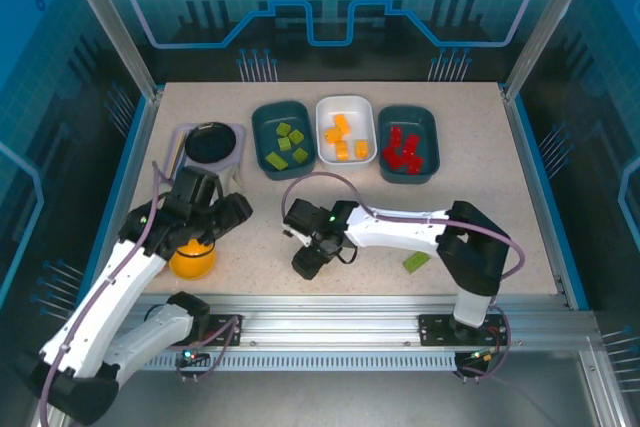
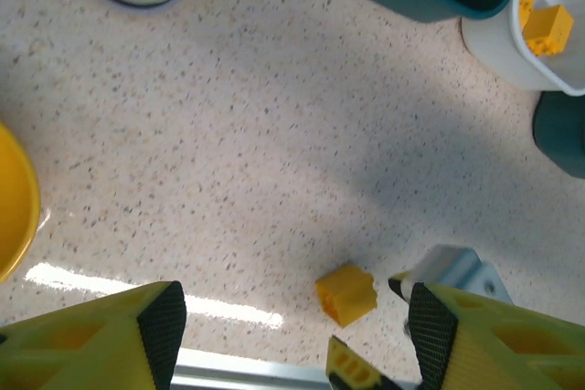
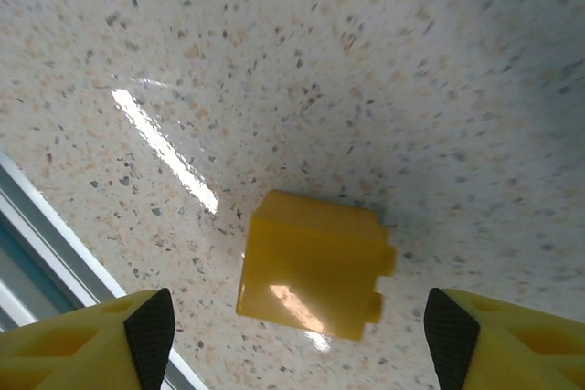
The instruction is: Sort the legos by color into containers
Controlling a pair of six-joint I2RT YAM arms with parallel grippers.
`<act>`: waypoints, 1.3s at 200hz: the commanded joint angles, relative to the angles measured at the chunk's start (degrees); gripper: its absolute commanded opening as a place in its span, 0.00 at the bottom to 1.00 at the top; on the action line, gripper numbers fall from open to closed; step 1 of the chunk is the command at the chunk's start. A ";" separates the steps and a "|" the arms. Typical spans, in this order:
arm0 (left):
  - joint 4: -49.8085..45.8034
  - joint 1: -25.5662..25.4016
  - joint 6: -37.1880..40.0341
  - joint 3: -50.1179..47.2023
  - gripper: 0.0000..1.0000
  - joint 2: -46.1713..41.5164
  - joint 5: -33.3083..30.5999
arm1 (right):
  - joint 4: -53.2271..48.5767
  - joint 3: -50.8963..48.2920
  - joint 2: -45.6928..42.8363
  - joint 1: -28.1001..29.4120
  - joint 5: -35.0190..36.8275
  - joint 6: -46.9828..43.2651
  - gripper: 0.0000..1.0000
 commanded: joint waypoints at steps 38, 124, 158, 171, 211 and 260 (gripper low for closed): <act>-2.69 -0.32 -0.47 -2.61 0.69 -3.69 3.66 | -3.00 4.82 6.34 0.49 1.57 6.19 0.72; -0.19 -0.41 -0.65 -2.62 0.68 -2.86 4.50 | -4.56 6.19 5.87 -0.02 6.22 7.06 0.38; 4.49 -1.23 -0.57 -1.87 0.68 -0.08 6.17 | -6.78 8.03 -0.76 -6.11 8.27 6.64 0.34; 7.56 -1.70 -0.30 -1.09 0.68 2.23 6.91 | -7.73 10.20 -2.46 -10.05 9.39 5.51 0.33; 14.65 -2.33 1.10 3.98 0.67 13.49 8.39 | -9.40 20.41 1.38 -23.65 13.51 3.60 0.33; 21.72 -2.33 1.83 10.64 0.67 25.15 9.49 | -13.01 42.28 17.98 -32.67 19.15 6.06 0.33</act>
